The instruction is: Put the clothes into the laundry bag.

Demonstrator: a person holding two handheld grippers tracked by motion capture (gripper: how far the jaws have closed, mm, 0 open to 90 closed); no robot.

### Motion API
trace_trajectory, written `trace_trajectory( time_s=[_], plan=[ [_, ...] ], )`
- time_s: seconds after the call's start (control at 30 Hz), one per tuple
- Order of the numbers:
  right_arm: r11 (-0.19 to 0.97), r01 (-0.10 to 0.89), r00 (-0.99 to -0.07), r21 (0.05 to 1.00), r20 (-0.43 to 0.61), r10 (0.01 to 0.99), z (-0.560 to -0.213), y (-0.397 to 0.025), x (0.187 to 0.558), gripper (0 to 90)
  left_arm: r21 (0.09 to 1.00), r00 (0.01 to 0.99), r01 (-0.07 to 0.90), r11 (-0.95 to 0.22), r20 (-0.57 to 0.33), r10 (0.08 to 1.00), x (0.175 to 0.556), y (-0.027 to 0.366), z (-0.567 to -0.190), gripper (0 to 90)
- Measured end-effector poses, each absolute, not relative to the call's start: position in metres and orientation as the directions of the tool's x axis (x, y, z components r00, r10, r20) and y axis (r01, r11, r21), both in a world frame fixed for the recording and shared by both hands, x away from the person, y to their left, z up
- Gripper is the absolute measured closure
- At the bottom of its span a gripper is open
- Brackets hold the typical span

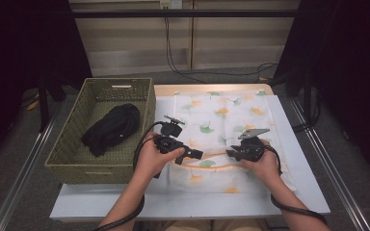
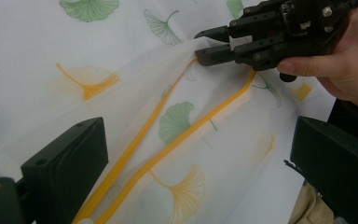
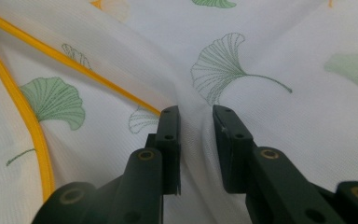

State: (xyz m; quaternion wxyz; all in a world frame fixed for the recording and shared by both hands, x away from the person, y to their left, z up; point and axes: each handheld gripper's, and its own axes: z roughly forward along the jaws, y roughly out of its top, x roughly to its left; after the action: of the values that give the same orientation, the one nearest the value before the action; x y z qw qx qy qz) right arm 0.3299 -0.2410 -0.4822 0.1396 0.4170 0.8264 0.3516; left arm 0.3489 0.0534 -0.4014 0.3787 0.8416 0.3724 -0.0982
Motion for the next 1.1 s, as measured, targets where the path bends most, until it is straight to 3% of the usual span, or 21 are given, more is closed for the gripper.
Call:
trace_trajectory(
  time_s=[0.23,0.53,1.1],
  plan=[
    [0.435,0.593,-0.626,0.678,0.049,0.778,-0.479,-0.237,0.33,86.7,0.566,0.708,0.698,-0.439,-0.449,0.545,0.349,0.052,-0.399,3.7],
    [0.442,0.607,-0.631,0.66,0.061,0.774,-0.477,-0.236,0.333,86.6,0.563,0.706,0.701,-0.439,-0.455,0.544,0.346,0.052,-0.401,3.7],
    [0.355,0.632,-0.603,0.689,0.149,0.784,-0.458,-0.247,0.337,89.8,0.567,0.704,0.701,-0.434,-0.447,0.552,0.343,0.058,-0.4,3.7]
  ],
)
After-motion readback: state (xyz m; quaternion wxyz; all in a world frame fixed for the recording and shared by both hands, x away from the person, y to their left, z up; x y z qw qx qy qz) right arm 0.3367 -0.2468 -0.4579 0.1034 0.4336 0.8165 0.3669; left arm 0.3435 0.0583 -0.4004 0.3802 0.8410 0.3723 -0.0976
